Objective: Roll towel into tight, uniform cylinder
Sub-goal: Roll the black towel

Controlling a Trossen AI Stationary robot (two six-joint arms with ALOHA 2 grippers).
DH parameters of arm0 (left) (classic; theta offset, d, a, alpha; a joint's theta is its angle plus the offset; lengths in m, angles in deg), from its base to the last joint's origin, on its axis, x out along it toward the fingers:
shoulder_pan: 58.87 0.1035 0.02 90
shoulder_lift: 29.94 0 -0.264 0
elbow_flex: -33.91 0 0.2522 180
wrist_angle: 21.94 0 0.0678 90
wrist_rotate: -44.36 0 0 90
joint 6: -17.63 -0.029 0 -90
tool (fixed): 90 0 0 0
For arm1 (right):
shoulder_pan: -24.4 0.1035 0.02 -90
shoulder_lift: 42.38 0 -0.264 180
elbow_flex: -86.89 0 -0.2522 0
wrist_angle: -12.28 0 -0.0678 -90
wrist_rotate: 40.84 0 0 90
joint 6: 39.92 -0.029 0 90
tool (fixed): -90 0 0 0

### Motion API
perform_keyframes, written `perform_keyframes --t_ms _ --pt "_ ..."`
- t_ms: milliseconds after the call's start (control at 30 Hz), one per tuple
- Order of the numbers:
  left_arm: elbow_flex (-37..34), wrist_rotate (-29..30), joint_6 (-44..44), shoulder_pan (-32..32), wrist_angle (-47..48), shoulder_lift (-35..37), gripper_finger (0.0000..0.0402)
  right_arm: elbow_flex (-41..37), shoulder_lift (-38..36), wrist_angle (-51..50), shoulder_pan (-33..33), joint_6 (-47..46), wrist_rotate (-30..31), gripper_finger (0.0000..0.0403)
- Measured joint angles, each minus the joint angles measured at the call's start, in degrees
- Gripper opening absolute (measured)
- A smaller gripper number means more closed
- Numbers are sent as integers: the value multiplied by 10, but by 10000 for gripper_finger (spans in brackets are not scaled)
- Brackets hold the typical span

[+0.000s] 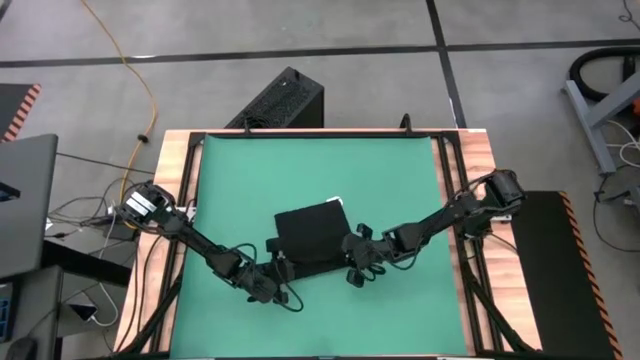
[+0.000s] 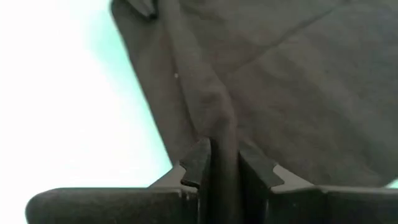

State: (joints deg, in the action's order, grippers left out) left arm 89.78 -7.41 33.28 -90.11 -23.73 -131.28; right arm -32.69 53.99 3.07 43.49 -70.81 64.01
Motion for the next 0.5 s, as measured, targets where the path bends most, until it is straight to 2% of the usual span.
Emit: perform_keyframes --t_ms 233,333,500 --pt "0 -6 -6 11 0 0 0 1 -51 -62 29 24 47 122" --pt "0 -20 -15 16 0 0 0 1 -56 -66 53 103 81 140" --pt "0 -30 -13 22 7 0 0 1 -51 -7 109 241 161 165"
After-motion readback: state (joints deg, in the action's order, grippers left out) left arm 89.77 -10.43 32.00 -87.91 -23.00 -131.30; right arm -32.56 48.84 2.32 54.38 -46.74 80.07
